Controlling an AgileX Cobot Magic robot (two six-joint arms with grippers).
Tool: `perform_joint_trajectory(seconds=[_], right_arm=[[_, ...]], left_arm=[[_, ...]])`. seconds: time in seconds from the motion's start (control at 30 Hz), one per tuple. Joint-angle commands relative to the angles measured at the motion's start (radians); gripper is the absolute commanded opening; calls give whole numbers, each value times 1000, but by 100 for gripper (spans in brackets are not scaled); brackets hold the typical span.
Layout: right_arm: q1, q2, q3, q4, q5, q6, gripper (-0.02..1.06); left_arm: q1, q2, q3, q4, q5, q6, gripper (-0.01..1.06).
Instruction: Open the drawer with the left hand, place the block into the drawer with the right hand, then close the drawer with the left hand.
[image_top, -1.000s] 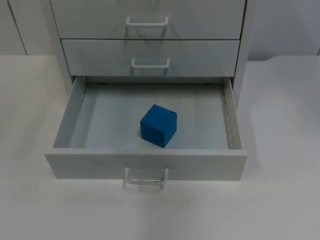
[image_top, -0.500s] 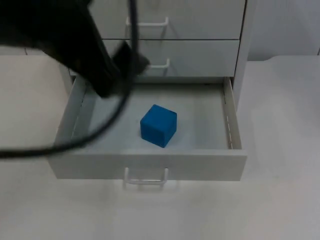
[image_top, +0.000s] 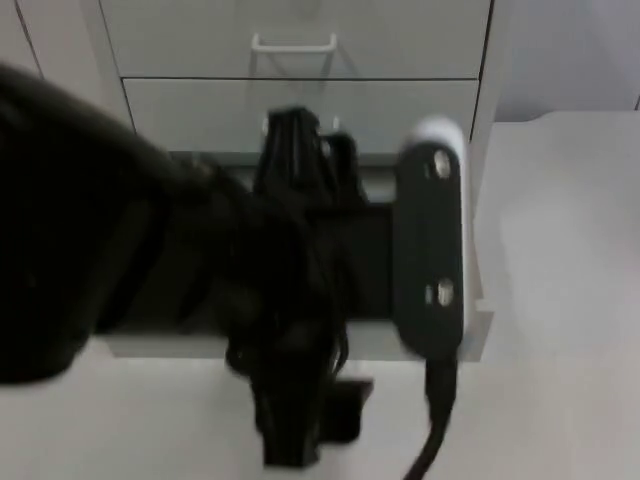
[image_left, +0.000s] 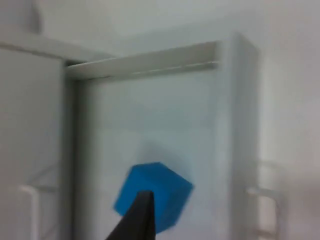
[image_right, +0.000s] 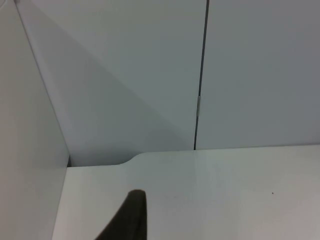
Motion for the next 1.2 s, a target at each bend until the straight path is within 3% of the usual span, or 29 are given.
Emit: perform_joint_trajectory(seconds=[0.0,0.1,0.17,0.2,0.23,0.3,0.33,0.4,0.47,0.5,0.53,0.63,0.9,1.0,1.17], right_arm=[[-5,-6,2,0,-11,2,103],[-5,-6,2,0,-11,2,103],[-5,-6,2,0,-11,2,103],[-5,-6,2,0,-11,2,103],[-5,-6,2,0,-11,2,103],[-5,-6,2,-1,-13,2,103],[-5,-6,2,-1,-13,2,103],[-5,-6,2,-1,-13,2,103],[-5,-6,2,-1,-13,2,103],[-5,-6,2,-1,-13,2,103],[-5,-6,2,-1,-13,2,103],[-5,-6,2,-1,-15,2,103],[-5,-6,2,-1,-15,2,103],[-5,-6,2,-1,-17,2,103],[-5,-6,2,-1,-17,2,103]], left_arm=[[-7,12,18,-20,-19,25,105],[11,49,21,-20,-11,42,100],[31,83,21,-20,-15,40,86],[31,83,21,-20,-15,40,86],[39,103,18,-20,-33,35,77],[42,138,18,19,-86,-72,42],[42,138,18,19,-86,-72,42],[42,146,18,114,-125,-228,18],[42,146,18,230,-216,-389,1],[42,146,18,296,-276,-464,0],[42,146,18,296,-276,-464,0],[42,146,18,416,-376,-613,0],[42,180,18,449,-313,-692,0],[42,235,18,454,-384,-735,0],[42,278,18,455,-397,-773,0]])
